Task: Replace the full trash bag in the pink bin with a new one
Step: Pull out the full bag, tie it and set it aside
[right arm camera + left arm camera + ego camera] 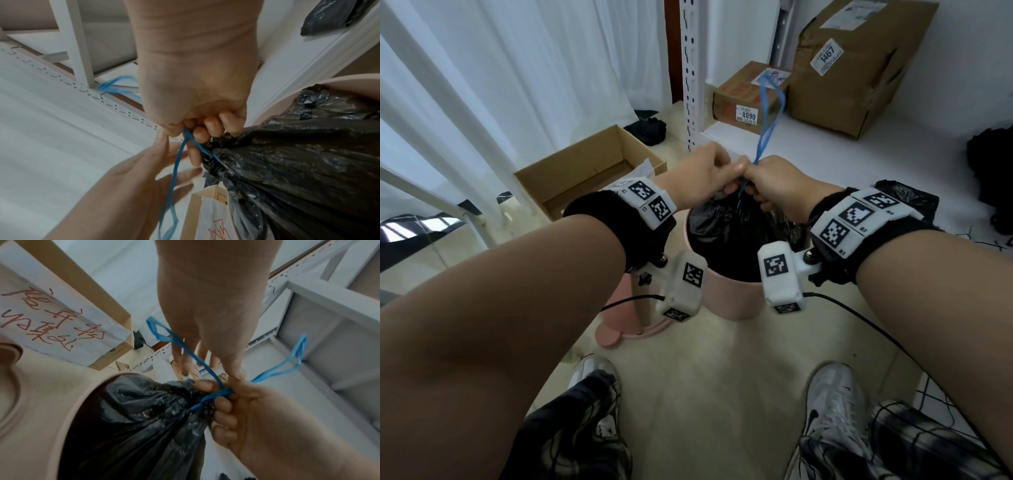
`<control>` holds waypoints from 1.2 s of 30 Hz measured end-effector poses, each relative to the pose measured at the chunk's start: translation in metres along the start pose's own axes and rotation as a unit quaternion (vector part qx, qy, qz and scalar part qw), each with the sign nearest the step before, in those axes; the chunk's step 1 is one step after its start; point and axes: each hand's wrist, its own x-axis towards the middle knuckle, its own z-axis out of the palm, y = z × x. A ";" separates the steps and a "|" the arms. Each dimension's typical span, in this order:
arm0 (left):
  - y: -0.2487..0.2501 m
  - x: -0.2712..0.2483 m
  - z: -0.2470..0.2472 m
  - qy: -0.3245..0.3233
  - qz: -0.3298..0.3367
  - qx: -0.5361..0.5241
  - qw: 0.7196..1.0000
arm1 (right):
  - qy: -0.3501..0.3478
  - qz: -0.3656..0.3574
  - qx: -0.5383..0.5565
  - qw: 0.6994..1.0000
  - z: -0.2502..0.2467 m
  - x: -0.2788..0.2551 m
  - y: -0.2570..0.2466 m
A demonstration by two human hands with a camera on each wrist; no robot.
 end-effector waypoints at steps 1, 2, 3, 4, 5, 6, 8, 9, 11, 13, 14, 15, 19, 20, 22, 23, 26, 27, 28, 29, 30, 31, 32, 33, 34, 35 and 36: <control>0.002 -0.002 0.001 -0.033 0.010 0.047 0.998 | 0.006 0.007 0.012 1.000 0.000 0.001 0.001; 0.005 -0.002 0.002 -0.051 0.019 0.092 0.994 | 0.011 0.014 0.022 1.000 0.000 0.002 0.001; 0.007 -0.003 0.002 -0.057 0.031 0.131 0.989 | 0.012 0.016 0.030 0.999 -0.001 0.004 0.002; 0.009 -0.004 0.002 -0.056 0.039 0.165 0.984 | 0.007 0.015 0.031 0.999 -0.003 0.004 0.002; 0.010 -0.004 0.001 -0.049 0.034 0.190 0.980 | -0.004 0.011 0.028 1.000 -0.005 0.005 0.003; 0.009 -0.003 -0.001 -0.033 0.017 0.203 0.979 | -0.019 0.008 0.025 0.999 -0.008 0.005 0.004; 0.005 -0.001 -0.005 0.008 -0.028 0.196 0.980 | -0.047 -0.002 0.029 0.998 -0.012 0.005 0.007; 0.004 0.000 -0.006 0.027 -0.045 0.183 0.982 | -0.057 -0.011 0.032 0.998 -0.012 0.005 0.009; 0.004 0.002 -0.007 0.043 -0.069 0.143 0.986 | -0.070 -0.027 0.029 0.997 -0.013 0.005 0.013; 0.005 0.001 -0.005 0.018 -0.084 0.068 0.994 | -0.072 -0.052 0.033 0.995 -0.014 0.006 0.018; 0.004 0.000 -0.004 -0.010 -0.094 0.016 0.995 | -0.074 -0.066 0.042 0.994 -0.016 0.007 0.020; 0.003 -0.002 -0.003 -0.044 -0.107 -0.044 0.992 | -0.079 -0.074 0.054 0.993 -0.018 0.007 0.022; -0.007 -0.010 0.002 -0.119 -0.103 -0.175 0.972 | -0.103 -0.070 0.116 0.985 -0.023 0.004 0.022; -0.008 -0.011 0.003 -0.109 -0.090 -0.184 0.973 | -0.106 -0.065 0.129 0.984 -0.024 0.004 0.021; -0.008 -0.012 0.002 -0.086 -0.062 -0.200 0.974 | -0.101 -0.060 0.144 0.983 -0.024 0.004 0.019; -0.009 -0.012 0.002 -0.077 -0.048 -0.199 0.976 | -0.100 -0.060 0.145 0.982 -0.025 0.003 0.018; -0.007 -0.011 0.005 -0.065 -0.022 -0.173 0.982 | -0.114 -0.070 0.139 0.981 -0.026 0.000 0.015; -0.006 -0.011 0.007 -0.062 -0.017 -0.161 0.985 | -0.117 -0.072 0.141 0.980 -0.026 0.000 0.014; -0.005 -0.010 0.007 -0.058 -0.015 -0.147 0.987 | -0.115 -0.074 0.146 0.980 -0.026 -0.001 0.014; -0.004 -0.009 0.008 -0.054 -0.016 -0.136 0.989 | -0.110 -0.078 0.145 0.980 -0.026 -0.001 0.014; -0.003 -0.008 0.008 -0.054 -0.018 -0.128 0.990 | -0.099 -0.086 0.134 0.982 -0.026 -0.001 0.014; -0.003 -0.006 0.008 -0.055 -0.019 -0.122 0.991 | -0.082 -0.099 0.107 0.986 -0.027 -0.001 0.014; -0.004 -0.005 0.008 -0.054 -0.023 -0.118 0.991 | -0.061 -0.112 0.067 0.990 -0.027 -0.001 0.013; -0.005 -0.004 0.008 -0.050 -0.027 -0.118 0.991 | -0.039 -0.122 0.021 0.992 -0.027 -0.002 0.012; -0.005 -0.003 0.008 -0.047 -0.034 -0.126 0.990 | -0.016 -0.132 -0.026 0.991 -0.027 -0.001 0.012; -0.006 -0.003 0.009 -0.044 -0.039 -0.142 0.988 | 0.007 -0.145 -0.068 0.987 -0.024 -0.001 0.012; -0.006 -0.003 0.010 -0.039 -0.041 -0.159 0.986 | 0.036 -0.162 -0.100 0.981 -0.021 0.000 0.012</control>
